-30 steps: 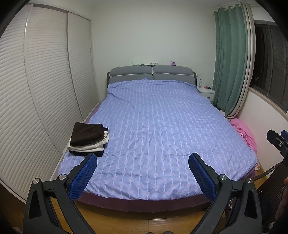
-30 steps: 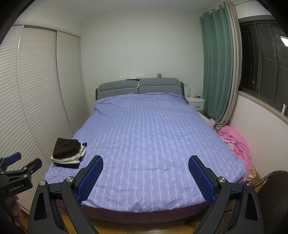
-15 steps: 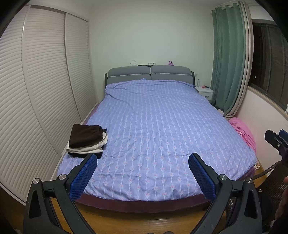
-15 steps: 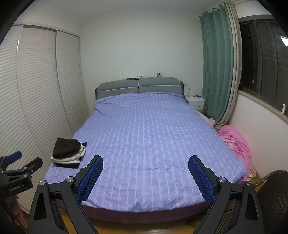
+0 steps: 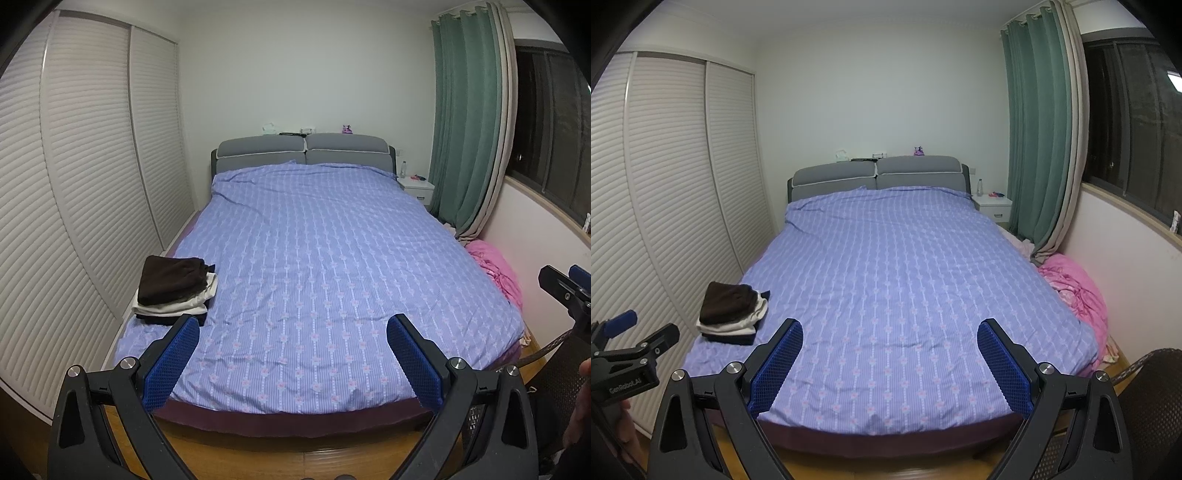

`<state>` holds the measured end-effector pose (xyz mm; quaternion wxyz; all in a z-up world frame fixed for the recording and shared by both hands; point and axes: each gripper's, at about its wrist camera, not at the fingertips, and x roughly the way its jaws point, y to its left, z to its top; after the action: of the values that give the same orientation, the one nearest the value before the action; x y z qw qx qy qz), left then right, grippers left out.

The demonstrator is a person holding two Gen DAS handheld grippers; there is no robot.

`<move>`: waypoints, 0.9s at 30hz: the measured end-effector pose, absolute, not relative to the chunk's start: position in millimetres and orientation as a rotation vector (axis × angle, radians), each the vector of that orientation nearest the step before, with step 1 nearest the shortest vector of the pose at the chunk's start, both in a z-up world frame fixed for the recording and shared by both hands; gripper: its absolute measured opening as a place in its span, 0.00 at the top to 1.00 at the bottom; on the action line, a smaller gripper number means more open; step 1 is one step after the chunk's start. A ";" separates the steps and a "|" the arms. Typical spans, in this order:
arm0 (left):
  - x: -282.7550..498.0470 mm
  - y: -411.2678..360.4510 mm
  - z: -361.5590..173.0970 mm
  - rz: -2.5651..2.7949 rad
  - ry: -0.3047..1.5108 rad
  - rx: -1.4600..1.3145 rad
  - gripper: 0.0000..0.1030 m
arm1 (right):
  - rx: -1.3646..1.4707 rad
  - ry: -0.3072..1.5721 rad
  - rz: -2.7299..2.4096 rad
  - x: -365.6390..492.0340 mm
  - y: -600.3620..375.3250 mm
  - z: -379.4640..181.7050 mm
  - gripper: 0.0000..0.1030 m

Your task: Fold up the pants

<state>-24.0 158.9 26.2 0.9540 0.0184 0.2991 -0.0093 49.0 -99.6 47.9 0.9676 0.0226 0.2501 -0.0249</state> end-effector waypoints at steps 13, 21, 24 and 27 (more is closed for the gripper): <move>-19.4 160.9 26.7 -0.024 0.608 0.030 0.00 | 0.045 0.507 -0.051 52.9 -98.4 47.5 0.07; -20.4 162.4 25.9 -0.024 0.601 0.031 0.00 | 0.045 0.506 -0.050 54.8 -97.3 47.8 0.07; -20.7 162.8 26.0 -0.019 0.596 0.033 0.00 | 0.043 0.503 -0.050 54.9 -96.4 47.2 0.07; -19.4 161.8 26.1 -0.021 0.593 0.034 0.00 | 0.043 0.502 -0.050 55.3 -96.8 46.6 0.07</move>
<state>-19.4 161.8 26.1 0.9561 0.0165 0.2924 -0.0105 55.3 -96.8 46.6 0.9681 0.0213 0.2485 -0.0249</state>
